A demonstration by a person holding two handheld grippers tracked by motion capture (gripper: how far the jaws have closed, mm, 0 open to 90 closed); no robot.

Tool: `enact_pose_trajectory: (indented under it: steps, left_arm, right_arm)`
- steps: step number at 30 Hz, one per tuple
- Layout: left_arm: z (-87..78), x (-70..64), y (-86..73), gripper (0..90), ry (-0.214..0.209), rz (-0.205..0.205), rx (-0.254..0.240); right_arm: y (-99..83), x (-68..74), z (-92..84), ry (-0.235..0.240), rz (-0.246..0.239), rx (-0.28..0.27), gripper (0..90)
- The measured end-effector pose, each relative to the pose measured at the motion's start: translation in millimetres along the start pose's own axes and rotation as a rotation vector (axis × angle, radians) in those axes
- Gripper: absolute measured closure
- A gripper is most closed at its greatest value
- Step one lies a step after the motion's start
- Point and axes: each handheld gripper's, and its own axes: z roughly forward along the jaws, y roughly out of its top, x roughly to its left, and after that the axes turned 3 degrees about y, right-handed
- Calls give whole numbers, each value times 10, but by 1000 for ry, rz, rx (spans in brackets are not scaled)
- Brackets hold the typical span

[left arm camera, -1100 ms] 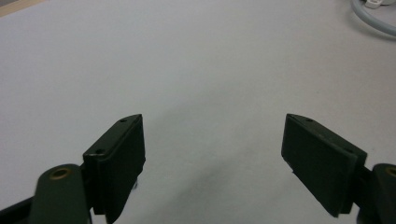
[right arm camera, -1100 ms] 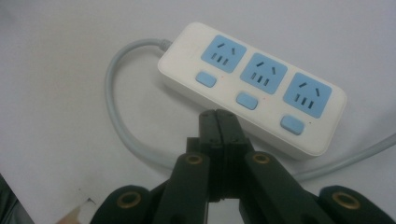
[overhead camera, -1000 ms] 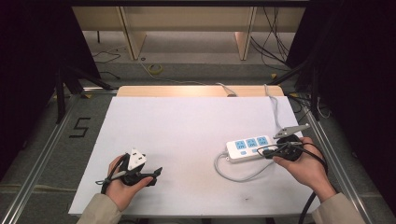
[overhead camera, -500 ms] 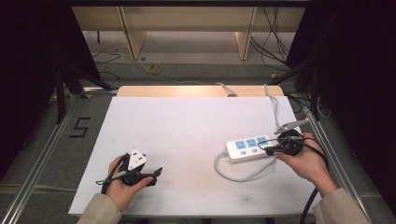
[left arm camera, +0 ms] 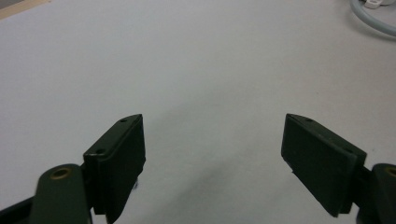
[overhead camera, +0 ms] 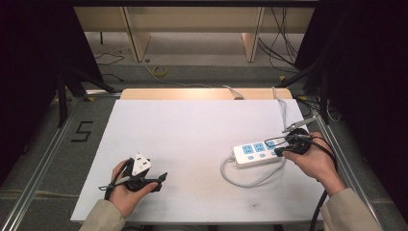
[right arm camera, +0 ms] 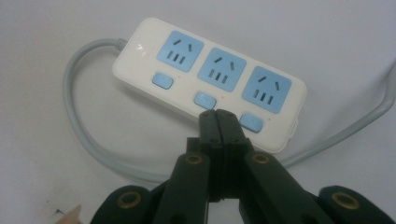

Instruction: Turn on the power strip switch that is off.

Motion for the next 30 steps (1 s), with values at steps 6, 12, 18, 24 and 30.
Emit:
enact_pose_trajectory:
  steps: [6,12,18,24,30]
  left_arm:
    - [0,-1,1,216,1,1,2]
    - [-1,0,1,217,2,1,-1]
    - [-4,1,3,217,4,5,-2]
    - [-5,0,5,218,5,6,-2]
    - [-5,-3,6,218,5,7,-1]
  right_arm:
    - [33,-37,10,-10,9,9,900]
    - [62,-74,22,-18,19,20,900]
    - [87,-108,45,-25,29,34,900]
    - [115,-138,60,-30,38,43,900]
    - [147,-165,76,-36,41,52,900]
